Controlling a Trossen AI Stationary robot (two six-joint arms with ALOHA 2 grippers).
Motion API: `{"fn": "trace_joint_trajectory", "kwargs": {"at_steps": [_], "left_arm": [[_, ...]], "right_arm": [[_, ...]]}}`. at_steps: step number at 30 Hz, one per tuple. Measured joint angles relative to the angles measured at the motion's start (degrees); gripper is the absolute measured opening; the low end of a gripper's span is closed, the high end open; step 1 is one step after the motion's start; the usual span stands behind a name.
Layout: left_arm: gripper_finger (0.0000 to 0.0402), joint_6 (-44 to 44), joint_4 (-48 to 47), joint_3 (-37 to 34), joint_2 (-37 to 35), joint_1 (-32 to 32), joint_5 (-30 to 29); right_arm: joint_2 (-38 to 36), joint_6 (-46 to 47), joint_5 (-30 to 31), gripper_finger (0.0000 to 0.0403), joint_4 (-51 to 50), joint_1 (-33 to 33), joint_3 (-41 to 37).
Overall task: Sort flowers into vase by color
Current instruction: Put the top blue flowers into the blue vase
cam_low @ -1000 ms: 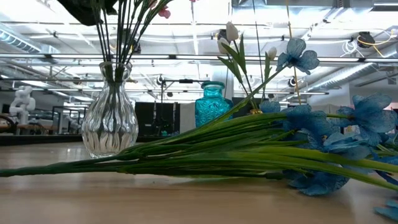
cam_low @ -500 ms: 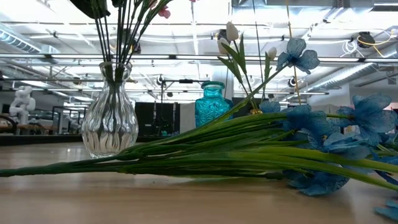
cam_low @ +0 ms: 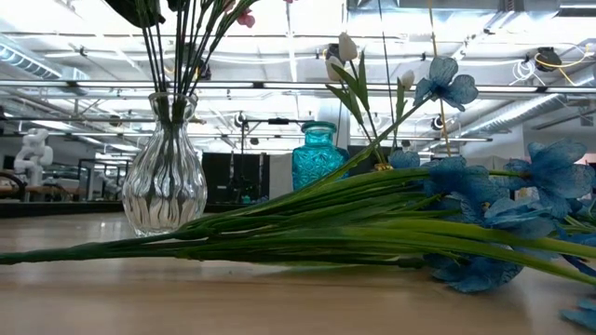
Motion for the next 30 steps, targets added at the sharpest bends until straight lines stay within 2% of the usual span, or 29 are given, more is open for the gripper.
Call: {"fn": "trace_joint_trajectory", "kwargs": {"at_steps": [7, 17, 21, 26, 30], "left_arm": [[0.0022, 0.2, 0.2, 0.0, 0.7, -0.8, 0.0], [0.0022, 4.2, 0.8, 0.0, 2.5, -2.6, -1.7], [0.0022, 4.1, 1.0, 0.0, 2.4, -2.6, -1.7], [0.0022, 4.1, 0.8, 0.0, 2.4, -2.6, -1.7], [0.0022, 4.1, 0.7, 0.0, 2.4, -2.6, -1.7]], "right_arm": [[0.0, 0.0, 0.2, 0.018, 0.0, 0.0, 0.0], [0.0, 0.3, 0.4, 0.0128, -0.1, 0.0, 0.0], [0.0, 0.3, 0.9, 0.0093, -0.1, 0.0, 0.0], [0.0, -0.3, 1.6, 0.0017, -0.1, -0.1, 0.0], [0.0, -0.2, 1.7, 0.0012, -0.1, -0.4, 0.0]]}}
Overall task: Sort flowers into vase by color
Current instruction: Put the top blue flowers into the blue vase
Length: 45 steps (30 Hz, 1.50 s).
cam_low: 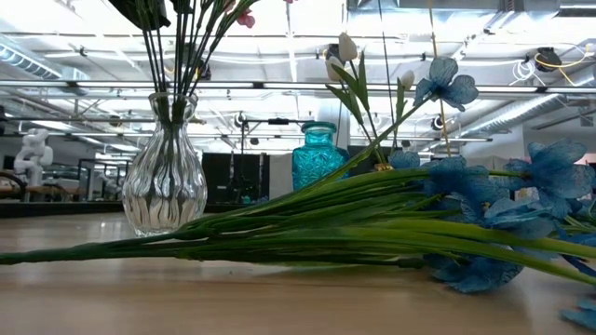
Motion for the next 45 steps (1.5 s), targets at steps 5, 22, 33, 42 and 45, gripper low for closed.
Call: {"fn": "trace_joint_trajectory", "kwargs": {"at_steps": [5, 22, 33, 42, 45], "left_arm": [[0.0022, -2.8, -0.4, 0.0, 0.0, 0.0, 0.4], [0.0184, -3.1, -11.2, 0.0, -4.2, 1.2, 0.2], [0.0197, 4.8, -42.9, 0.0, -16.3, 2.5, -3.1], [0.0215, 10.5, -54.1, 0.0, -16.8, 0.7, -10.4], [0.0239, 10.7, -54.1, 0.0, -16.0, 0.7, -11.9]], "right_arm": [[0.0, -0.2, 0.0, 0.0003, -0.7, 0.0, 0.0], [-3.0, -0.2, 0.3, 0.0, -7.2, -1.2, 0.0], [-7.7, 1.0, 0.5, 0.0, -19.9, -2.5, 0.0], [-7.7, 0.6, 6.1, 0.0001, -28.1, -3.0, 0.0], [-7.6, 0.6, 6.5, 0.0001, -28.4, -3.0, 0.0]]}}
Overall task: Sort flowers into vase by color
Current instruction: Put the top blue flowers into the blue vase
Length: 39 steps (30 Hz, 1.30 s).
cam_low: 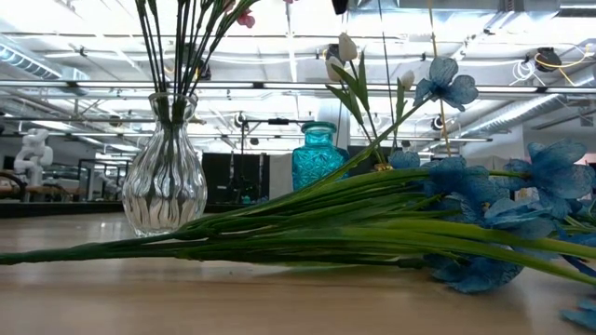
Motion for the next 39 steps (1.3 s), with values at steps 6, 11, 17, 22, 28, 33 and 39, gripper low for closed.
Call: {"fn": "trace_joint_trajectory", "kwargs": {"at_steps": [6, 11, 17, 22, 28, 33, 39], "left_arm": [[0.0252, 0.3, 0.1, 0.0, 0.0, 0.0, 0.0], [0.017, 1.9, -2.3, 0.0, -1.2, 0.1, -1.3], [0.0016, 3.0, -5.2, 0.0, -2.9, 0.6, -1.5], [0.0037, 2.8, -4.6, 0.0, -3.5, 0.7, -1.6], [0.0029, 2.6, 14.2, 0.0, -3.6, 0.6, -1.6], [0.0021, 0.8, 26.3, 0.0, -3.3, 1.2, -1.6], [0.0021, -1.7, 27.0, 2.7, -1.2, 1.1, 1.3]], "right_arm": [[0.0, 0.0, 0.1, 0.0001, 0.1, 0.0, 0.0], [0.0, -0.8, 0.0, 0.0001, -1.9, 0.0, 0.0], [0.0, -2.2, 0.0, 0.0001, -4.3, 0.0, 0.0], [0.0, -3.4, -0.2, 0.0, -4.5, 0.0, 0.0], [0.0, -4.9, -4.6, 0.0, -3.0, 0.0, 0.0], [0.0, -2.1, -6.9, 0.0032, 3.9, 0.0, 0.0], [1.8, -2.7, -10.1, 0.0137, 10.3, 0.3, 0.0]]}}
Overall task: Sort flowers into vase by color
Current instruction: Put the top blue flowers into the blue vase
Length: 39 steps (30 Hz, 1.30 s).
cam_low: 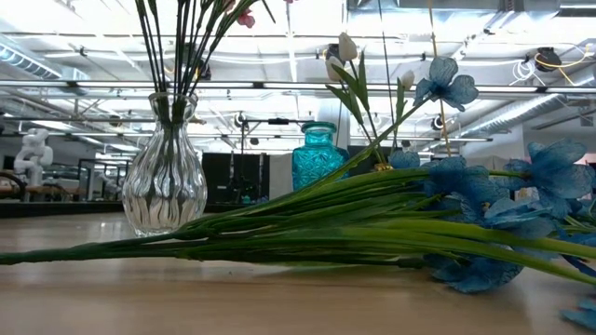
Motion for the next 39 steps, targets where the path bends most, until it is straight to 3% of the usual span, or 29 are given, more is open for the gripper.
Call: {"fn": "trace_joint_trajectory", "kwargs": {"at_steps": [4, 7, 11, 20, 29, 34, 39], "left_arm": [[0.002, -0.1, -0.1, 1.7, 3.2, -0.6, 1.4], [0.002, -0.1, -0.1, 3.3, 4.8, -0.7, 2.3], [0.002, -0.1, -0.2, 4.6, 6.3, -0.7, 3.9], [0.002, -0.2, -1.0, 4.8, 6.1, -0.7, 5.9], [0.002, -0.1, -1.3, 4.8, 5.9, -0.7, 6.7], [0.002, -0.1, -1.5, 4.8, 6.3, -0.7, 6.7], [0.002, -0.1, -1.4, 4.8, 6.3, -0.7, 6.7]], "right_arm": [[3.3, -0.9, -0.9, 0.0207, 2.8, 0.2, 0.0], [5.1, -1.2, 0.9, 0.0234, 3.5, -0.2, 0.0], [6.3, -1.7, 2.5, 0.0234, 3.3, -0.8, 0.0], [5.1, -0.7, 4.0, 0.0187, 1.5, -1.7, 0.0], [5.7, -1.5, 3.7, 0.0226, 0.8, -1.7, 0.0], [7.1, -1.2, 3.7, 0.0195, 2.5, -1.6, 0.0], [7.1, -0.9, 3.8, 0.0101, 3.3, -1.7, 0.0]]}}
